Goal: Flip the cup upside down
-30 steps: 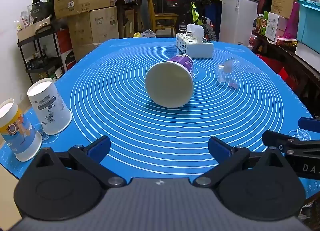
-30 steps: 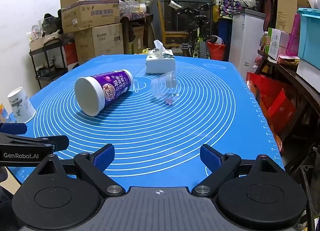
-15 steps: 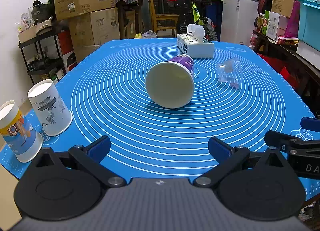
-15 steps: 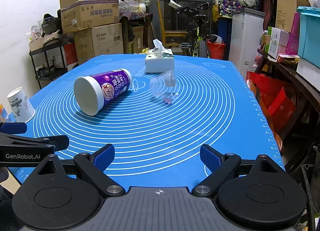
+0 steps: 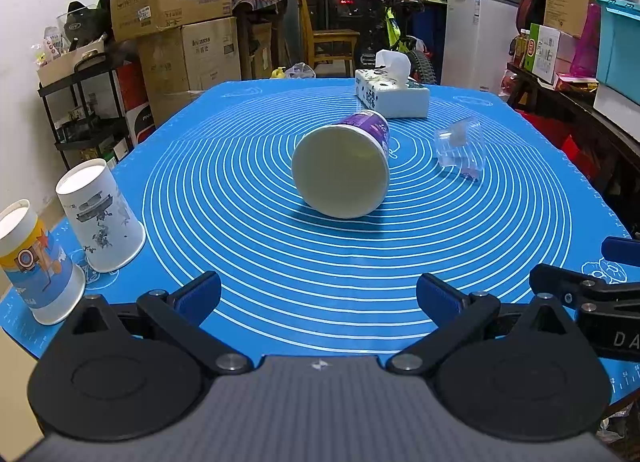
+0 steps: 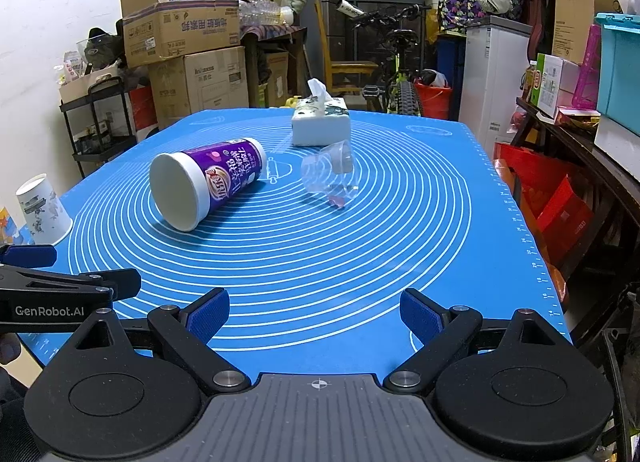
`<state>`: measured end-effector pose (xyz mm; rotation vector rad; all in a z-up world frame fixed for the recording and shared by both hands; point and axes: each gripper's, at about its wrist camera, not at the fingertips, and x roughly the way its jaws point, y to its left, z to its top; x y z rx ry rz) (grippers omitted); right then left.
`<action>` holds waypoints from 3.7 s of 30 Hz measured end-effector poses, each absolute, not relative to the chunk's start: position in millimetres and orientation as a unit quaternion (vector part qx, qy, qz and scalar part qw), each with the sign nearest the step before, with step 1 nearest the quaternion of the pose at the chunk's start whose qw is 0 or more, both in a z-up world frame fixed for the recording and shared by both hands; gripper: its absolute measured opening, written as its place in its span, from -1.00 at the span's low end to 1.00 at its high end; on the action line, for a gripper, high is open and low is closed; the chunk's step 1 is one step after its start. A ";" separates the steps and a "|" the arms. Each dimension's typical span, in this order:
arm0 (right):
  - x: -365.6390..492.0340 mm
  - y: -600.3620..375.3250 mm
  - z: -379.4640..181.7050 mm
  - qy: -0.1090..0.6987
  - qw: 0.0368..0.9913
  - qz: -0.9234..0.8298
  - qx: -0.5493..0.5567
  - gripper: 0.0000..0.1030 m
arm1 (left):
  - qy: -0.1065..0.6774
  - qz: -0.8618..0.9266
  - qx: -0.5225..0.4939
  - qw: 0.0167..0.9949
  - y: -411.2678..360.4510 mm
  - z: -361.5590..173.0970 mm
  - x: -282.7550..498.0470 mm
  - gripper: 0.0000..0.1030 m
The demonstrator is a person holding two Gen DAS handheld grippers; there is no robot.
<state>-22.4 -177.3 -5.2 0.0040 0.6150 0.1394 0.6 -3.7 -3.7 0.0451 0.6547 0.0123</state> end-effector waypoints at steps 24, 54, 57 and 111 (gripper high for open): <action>-21.9 -177.7 -5.9 0.302 0.951 0.069 0.002 0.80 | 0.322 0.006 0.022 0.946 -3.8 -4.4 0.6 0.99; -21.6 -179.0 -5.8 0.302 0.951 0.069 0.003 0.80 | 0.326 0.005 0.020 0.945 -2.1 -6.8 -0.1 0.99; -22.1 -178.4 -5.3 0.302 0.951 0.069 0.003 0.80 | 0.328 0.004 0.018 0.945 0.1 -8.5 -1.7 0.99; 16.4 -225.6 12.2 0.276 0.960 0.029 0.026 0.80 | 0.409 -0.091 0.063 0.906 -57.9 24.2 84.8 0.44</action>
